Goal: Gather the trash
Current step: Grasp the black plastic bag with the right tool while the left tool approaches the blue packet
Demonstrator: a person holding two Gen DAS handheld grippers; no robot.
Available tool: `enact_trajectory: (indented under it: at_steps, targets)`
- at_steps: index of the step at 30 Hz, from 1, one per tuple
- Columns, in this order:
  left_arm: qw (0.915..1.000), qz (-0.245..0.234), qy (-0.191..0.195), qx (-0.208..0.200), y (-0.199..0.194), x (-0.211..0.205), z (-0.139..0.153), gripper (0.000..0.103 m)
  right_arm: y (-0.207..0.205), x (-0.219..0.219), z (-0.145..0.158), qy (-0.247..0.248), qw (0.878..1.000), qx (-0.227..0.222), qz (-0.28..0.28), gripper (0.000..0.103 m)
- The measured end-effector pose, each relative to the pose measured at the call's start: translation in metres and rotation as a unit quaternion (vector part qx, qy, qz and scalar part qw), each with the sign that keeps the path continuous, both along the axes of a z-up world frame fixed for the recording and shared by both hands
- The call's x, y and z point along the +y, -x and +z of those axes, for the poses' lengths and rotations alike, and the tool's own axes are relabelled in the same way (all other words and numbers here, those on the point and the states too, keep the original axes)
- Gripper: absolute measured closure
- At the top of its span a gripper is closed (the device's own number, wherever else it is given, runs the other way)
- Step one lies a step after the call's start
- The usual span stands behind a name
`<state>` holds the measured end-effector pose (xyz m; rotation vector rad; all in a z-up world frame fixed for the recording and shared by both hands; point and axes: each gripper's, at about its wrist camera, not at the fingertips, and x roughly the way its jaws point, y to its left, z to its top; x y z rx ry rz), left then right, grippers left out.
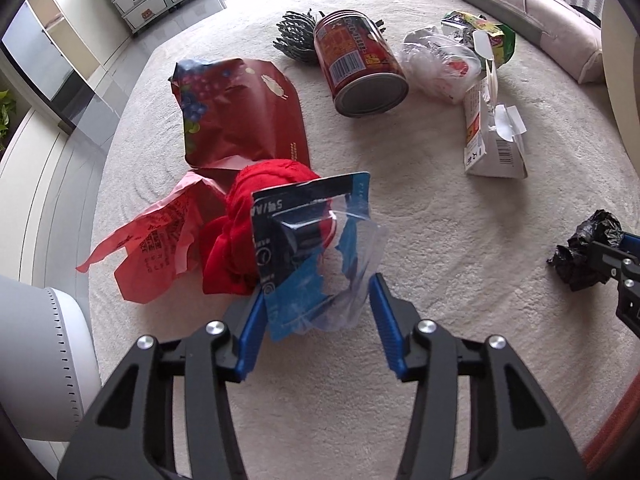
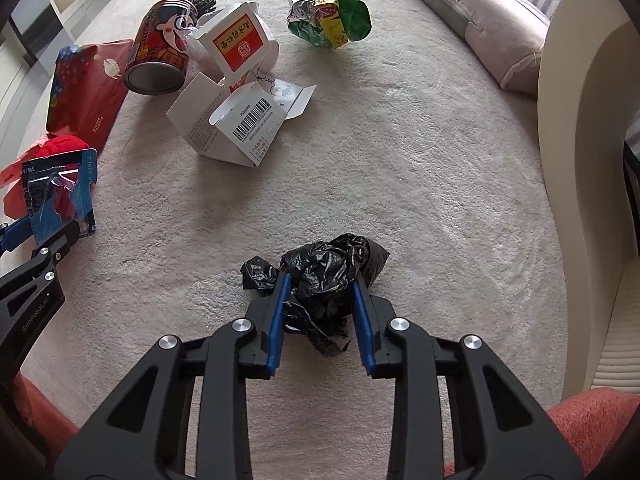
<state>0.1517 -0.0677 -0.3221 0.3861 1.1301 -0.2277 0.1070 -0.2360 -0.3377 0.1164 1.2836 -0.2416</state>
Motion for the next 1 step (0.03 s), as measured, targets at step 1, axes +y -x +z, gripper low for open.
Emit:
enact_trajectory:
  at_steps: [1]
  targets:
    - [1.0000, 0.001, 0.000, -0.001, 0.0000, 0.0014, 0.0010, 0.053, -0.0008, -0.0010, 0.0003, -0.001, 1.000, 0.000, 0.000, 0.078]
